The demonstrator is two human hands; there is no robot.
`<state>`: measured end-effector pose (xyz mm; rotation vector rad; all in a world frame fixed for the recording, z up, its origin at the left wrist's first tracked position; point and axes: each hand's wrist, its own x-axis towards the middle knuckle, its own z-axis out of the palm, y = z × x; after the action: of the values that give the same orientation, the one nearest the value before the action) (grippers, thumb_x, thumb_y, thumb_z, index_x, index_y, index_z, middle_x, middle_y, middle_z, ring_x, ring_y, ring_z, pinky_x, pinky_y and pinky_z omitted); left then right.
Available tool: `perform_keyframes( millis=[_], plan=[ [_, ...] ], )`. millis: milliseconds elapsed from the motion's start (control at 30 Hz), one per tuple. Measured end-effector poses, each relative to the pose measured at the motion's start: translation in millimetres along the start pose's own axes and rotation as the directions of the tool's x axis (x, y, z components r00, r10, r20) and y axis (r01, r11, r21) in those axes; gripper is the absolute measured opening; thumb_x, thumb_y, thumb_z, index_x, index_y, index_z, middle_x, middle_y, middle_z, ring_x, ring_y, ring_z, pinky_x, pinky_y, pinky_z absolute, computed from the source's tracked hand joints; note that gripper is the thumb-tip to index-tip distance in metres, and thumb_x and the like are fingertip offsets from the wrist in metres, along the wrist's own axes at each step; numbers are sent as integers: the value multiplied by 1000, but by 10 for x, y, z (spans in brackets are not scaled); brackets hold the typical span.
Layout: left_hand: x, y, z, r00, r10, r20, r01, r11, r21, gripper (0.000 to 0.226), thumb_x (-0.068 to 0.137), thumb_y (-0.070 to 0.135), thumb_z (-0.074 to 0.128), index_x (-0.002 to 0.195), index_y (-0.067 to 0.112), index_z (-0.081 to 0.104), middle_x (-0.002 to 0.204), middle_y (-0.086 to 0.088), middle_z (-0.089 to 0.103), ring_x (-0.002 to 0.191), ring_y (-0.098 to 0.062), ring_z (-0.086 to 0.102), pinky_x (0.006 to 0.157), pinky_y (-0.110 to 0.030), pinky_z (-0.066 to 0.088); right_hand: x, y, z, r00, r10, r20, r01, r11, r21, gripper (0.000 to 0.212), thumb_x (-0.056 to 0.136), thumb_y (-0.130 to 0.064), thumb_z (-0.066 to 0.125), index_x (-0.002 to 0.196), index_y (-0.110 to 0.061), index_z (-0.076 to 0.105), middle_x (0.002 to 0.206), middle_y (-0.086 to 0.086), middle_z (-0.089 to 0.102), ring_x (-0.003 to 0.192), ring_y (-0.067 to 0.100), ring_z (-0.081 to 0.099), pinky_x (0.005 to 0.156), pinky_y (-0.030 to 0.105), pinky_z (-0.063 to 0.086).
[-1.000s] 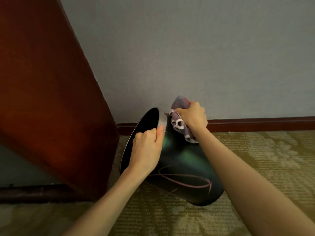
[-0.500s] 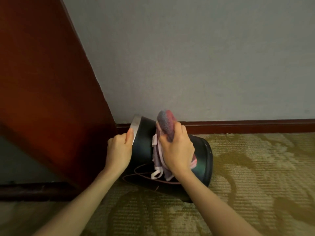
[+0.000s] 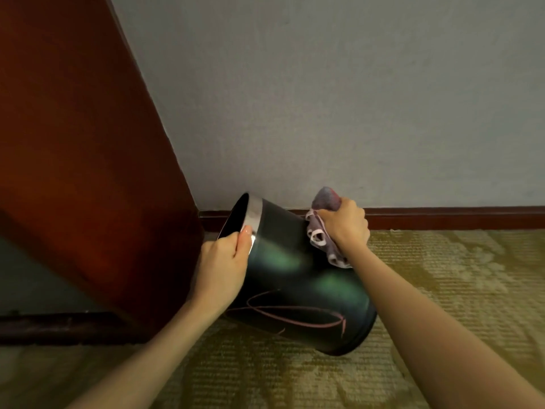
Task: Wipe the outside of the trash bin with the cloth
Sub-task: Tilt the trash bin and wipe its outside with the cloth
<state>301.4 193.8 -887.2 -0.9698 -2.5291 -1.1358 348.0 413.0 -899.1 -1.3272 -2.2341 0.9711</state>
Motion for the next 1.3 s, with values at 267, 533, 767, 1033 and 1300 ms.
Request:
perform_keyframes(
  millis=[267, 533, 767, 1033, 1300],
  plan=[
    [156, -39, 24, 999, -48, 8, 47, 999, 11, 55, 99, 35, 34, 46, 18, 39, 41, 5, 36, 42, -13, 38, 45, -28, 21, -405, 399, -55, 937, -247, -248, 262, 965, 28, 27, 83, -40, 56, 93, -16, 52, 88, 5, 60, 69, 21, 50, 60, 29, 32],
    [250, 287, 96, 997, -4, 77, 3, 1000, 9, 53, 99, 31, 37, 48, 16, 40, 45, 3, 37, 56, -33, 48, 59, -40, 36, -606, 916, -180, 931, -172, -321, 210, 974, 90, 24, 80, -34, 59, 90, -14, 50, 84, 7, 60, 69, 28, 54, 60, 35, 39],
    [105, 370, 101, 985, 156, 71, -154, 987, -36, 53, 97, 27, 41, 51, 4, 48, 41, -9, 42, 36, -19, 41, 42, -38, 28, -332, 1041, -291, 966, 68, -250, -50, 996, 80, 23, 81, -36, 60, 84, -18, 46, 76, 5, 54, 71, 30, 53, 65, 36, 41],
    [78, 371, 83, 988, 153, 31, -152, 988, -25, 48, 97, 31, 38, 48, 31, 35, 38, 9, 33, 33, -14, 38, 37, -21, 27, -227, 1027, -333, 979, 71, -192, -73, 997, -5, 24, 82, -34, 61, 89, -15, 48, 94, 16, 63, 88, 40, 60, 70, 39, 38],
    [259, 431, 165, 997, 74, 30, -76, 993, 95, 54, 100, 26, 36, 51, 6, 46, 43, -4, 42, 46, -24, 46, 55, -34, 30, -650, 765, -191, 932, -25, -363, 74, 990, 123, 26, 80, -37, 61, 86, -17, 46, 83, 8, 60, 70, 29, 54, 64, 34, 34]
  ],
)
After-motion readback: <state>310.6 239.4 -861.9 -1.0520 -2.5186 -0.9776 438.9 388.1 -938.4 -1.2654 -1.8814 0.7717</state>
